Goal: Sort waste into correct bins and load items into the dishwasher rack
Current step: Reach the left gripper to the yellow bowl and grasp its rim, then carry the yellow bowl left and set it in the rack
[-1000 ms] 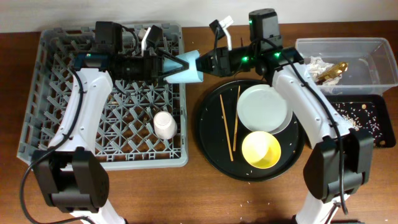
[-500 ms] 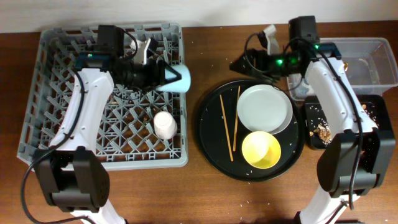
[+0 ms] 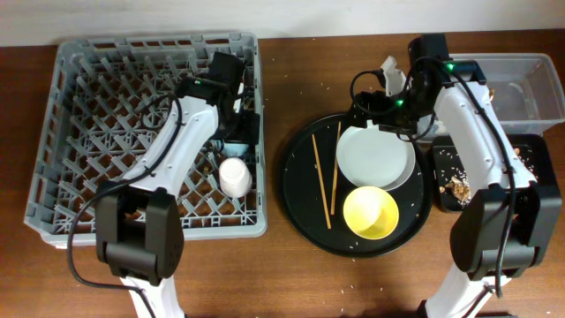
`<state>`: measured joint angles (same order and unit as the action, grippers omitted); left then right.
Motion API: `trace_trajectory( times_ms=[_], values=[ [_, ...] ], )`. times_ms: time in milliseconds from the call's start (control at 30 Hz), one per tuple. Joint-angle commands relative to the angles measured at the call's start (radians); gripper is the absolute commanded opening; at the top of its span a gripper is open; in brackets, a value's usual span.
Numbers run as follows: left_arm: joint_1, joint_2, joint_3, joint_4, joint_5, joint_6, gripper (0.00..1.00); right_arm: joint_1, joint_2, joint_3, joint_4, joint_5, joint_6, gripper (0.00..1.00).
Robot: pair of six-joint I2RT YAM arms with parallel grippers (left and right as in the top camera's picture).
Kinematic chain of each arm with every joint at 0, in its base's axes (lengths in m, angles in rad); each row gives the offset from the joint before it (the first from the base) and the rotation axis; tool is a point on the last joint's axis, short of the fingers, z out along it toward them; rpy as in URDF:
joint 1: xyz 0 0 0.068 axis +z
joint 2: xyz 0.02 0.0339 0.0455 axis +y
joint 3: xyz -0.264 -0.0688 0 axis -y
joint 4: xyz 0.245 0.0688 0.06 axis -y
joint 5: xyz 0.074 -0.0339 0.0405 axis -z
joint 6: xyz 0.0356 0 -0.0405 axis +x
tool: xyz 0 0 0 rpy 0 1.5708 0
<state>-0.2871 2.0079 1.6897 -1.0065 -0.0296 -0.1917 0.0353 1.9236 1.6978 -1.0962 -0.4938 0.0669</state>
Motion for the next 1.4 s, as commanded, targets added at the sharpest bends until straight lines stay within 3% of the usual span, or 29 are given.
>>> trace_trajectory(
  times_ms=[0,67,133,233,300,333,367,500,633,700,733,767,800,833,900,933,1067,1100,1167,1233,1300,1333,1367],
  values=[
    [0.012,0.022,0.078,-0.048,0.044,-0.005,0.93,0.002,-0.005,0.026,-0.023,0.010,-0.011,0.90],
    [0.008,0.021,0.246,-0.137,0.166,0.014,0.92,-0.013,-0.020,0.129,-0.088,0.010,-0.011,0.87],
    [-0.050,0.021,0.320,-0.085,0.350,0.013,0.90,-0.098,-0.060,0.322,-0.194,0.053,-0.007,0.88],
    [-0.171,0.061,0.320,-0.012,0.344,0.013,0.90,-0.208,-0.073,0.389,-0.304,0.144,0.000,0.91],
    [-0.262,0.131,0.320,0.038,0.306,-0.051,0.89,-0.241,-0.071,0.381,-0.341,0.149,-0.001,0.91],
    [-0.322,0.182,0.320,0.052,0.304,-0.074,0.84,-0.238,-0.071,0.381,-0.357,0.181,-0.001,0.91],
    [-0.359,0.190,0.320,0.014,0.303,-0.051,0.84,-0.238,-0.071,0.381,-0.373,0.214,-0.001,0.91],
    [-0.507,0.187,0.321,-0.226,0.303,0.261,0.84,-0.238,-0.070,0.381,-0.380,0.241,-0.004,0.91],
    [-0.603,0.216,0.261,-0.159,0.203,0.271,0.84,-0.238,-0.070,0.381,-0.381,0.241,-0.004,0.91],
    [-0.602,0.258,0.227,-0.093,0.171,0.217,0.81,-0.238,-0.070,0.381,-0.382,0.241,-0.004,0.91],
    [-0.600,0.276,0.227,-0.093,0.171,0.209,0.77,-0.238,-0.070,0.381,-0.382,0.240,-0.004,0.91],
    [-0.600,0.280,0.227,-0.093,0.171,0.207,0.56,-0.238,-0.070,0.381,-0.382,0.240,-0.004,0.91],
    [-0.599,0.281,0.227,-0.092,0.170,0.207,0.46,-0.238,-0.070,0.381,-0.382,0.240,-0.004,0.91],
    [-0.598,0.316,0.227,-0.074,0.171,0.203,0.45,-0.238,-0.070,0.381,-0.382,0.240,-0.004,0.91],
    [-0.571,0.332,0.232,-0.080,0.209,0.199,0.09,-0.238,-0.070,0.380,-0.382,0.241,-0.004,0.91],
    [-0.570,0.332,0.239,-0.087,0.209,0.199,0.02,-0.238,-0.070,0.380,-0.382,0.241,-0.004,0.91],
    [-0.565,0.330,0.298,-0.147,0.208,0.195,0.01,-0.238,-0.070,0.380,-0.382,0.241,-0.004,0.92],
    [-0.558,0.323,0.362,-0.207,0.205,0.195,0.01,-0.238,-0.070,0.380,-0.382,0.241,-0.004,0.98],
    [-0.522,0.296,0.493,-0.285,0.203,0.195,0.00,-0.238,-0.070,0.380,-0.382,0.240,-0.004,0.98],
    [-0.441,0.258,0.685,-0.358,0.062,0.161,0.01,-0.239,-0.070,0.380,-0.381,0.241,-0.004,0.98],
    [-0.343,0.248,0.842,-0.399,-0.182,0.105,0.01,-0.239,-0.070,0.380,-0.381,0.241,-0.004,0.99],
    [-0.300,0.249,0.877,-0.387,-0.310,0.060,0.00,-0.239,-0.070,0.380,-0.381,0.241,-0.004,0.98],
    [-0.243,0.249,0.883,-0.354,-0.476,-0.058,0.01,-0.239,-0.070,0.380,-0.381,0.241,-0.004,0.99]
  ],
)
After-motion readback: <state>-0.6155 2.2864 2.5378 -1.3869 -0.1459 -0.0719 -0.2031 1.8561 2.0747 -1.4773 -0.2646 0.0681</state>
